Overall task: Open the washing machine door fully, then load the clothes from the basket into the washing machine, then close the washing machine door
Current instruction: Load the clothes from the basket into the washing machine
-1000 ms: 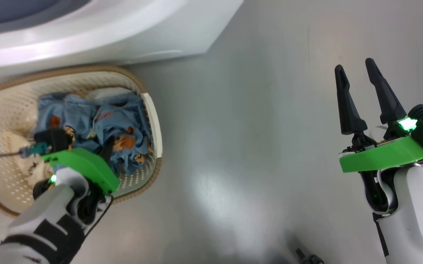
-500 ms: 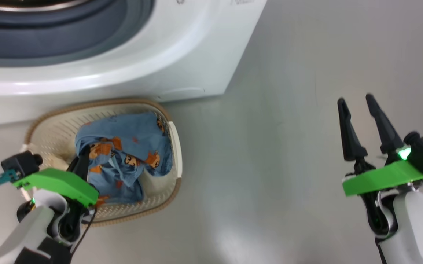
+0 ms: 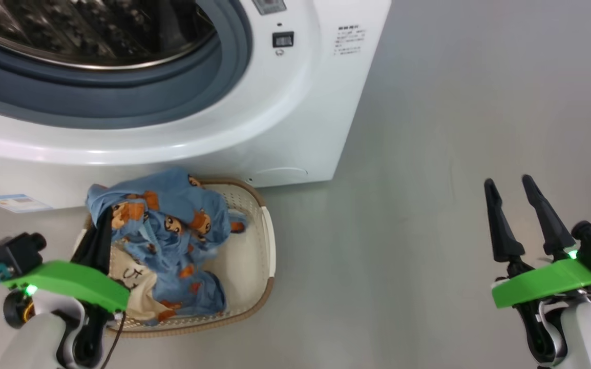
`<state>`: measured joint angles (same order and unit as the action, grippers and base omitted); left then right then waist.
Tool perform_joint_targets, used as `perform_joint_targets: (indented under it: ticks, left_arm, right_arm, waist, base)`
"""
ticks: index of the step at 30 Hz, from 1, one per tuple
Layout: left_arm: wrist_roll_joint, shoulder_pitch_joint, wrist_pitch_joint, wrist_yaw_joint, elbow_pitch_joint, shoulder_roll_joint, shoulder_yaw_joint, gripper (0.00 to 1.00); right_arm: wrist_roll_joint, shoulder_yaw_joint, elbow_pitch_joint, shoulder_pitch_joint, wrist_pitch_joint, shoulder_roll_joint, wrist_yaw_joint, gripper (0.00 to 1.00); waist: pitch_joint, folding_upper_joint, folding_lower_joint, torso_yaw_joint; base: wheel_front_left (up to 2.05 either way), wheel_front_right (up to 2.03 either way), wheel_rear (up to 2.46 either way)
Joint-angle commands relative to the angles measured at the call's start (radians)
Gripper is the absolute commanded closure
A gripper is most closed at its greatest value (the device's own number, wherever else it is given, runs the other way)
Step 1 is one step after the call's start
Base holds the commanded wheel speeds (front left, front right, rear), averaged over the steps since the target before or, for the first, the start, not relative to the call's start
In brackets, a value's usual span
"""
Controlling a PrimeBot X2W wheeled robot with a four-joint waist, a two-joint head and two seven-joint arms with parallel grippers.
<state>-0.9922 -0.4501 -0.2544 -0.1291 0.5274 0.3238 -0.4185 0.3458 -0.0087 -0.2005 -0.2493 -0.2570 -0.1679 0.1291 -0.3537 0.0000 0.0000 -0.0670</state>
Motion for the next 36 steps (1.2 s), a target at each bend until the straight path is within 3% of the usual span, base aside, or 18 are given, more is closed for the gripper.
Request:
perform_joint_targets:
  ticks: [1, 10, 17, 24, 36]
  left_arm:
    - [0.059, 0.026, -0.007, -0.002, -0.046, 0.034, 0.062, 1.00]
    - [0.244, 0.164, -0.007, -0.002, -0.230, -0.011, 0.212, 1.00]
    - [0.353, 0.297, -0.007, -0.002, -0.364, -0.085, 0.317, 1.00]
    - [0.375, 0.396, -0.007, -0.002, -0.445, -0.160, 0.387, 1.00]
    - [0.409, 0.360, -0.007, -0.002, -0.472, -0.180, 0.398, 1.00]
  right_arm:
    - [0.007, 0.011, 0.022, 0.026, -0.005, -0.016, 0.002, 0.00]
    - [0.006, -0.020, 0.024, 0.069, -0.005, -0.026, 0.002, 0.00]
    - [0.007, -0.028, 0.026, 0.102, -0.005, -0.035, 0.002, 0.00]
    - [0.007, -0.037, 0.034, 0.117, -0.005, -0.043, 0.002, 0.00]
    - [0.006, -0.043, 0.046, 0.113, -0.005, -0.047, 0.002, 0.00]
  waist:
    - [0.031, 0.0000, 0.0000, 0.022]
    - [0.081, 0.0000, 0.0000, 0.051]
    - [0.117, 0.0000, 0.0000, 0.067]
    - [0.126, 0.0000, 0.0000, 0.072]
    - [0.098, 0.0000, 0.0000, 0.067]
  base:
    - [0.00, 0.00, 0.00]
    - [0.00, 0.00, 0.00]
    - [0.00, 0.00, 0.00]
    - [0.00, 0.00, 0.00]
    - [0.00, 0.00, 0.00]
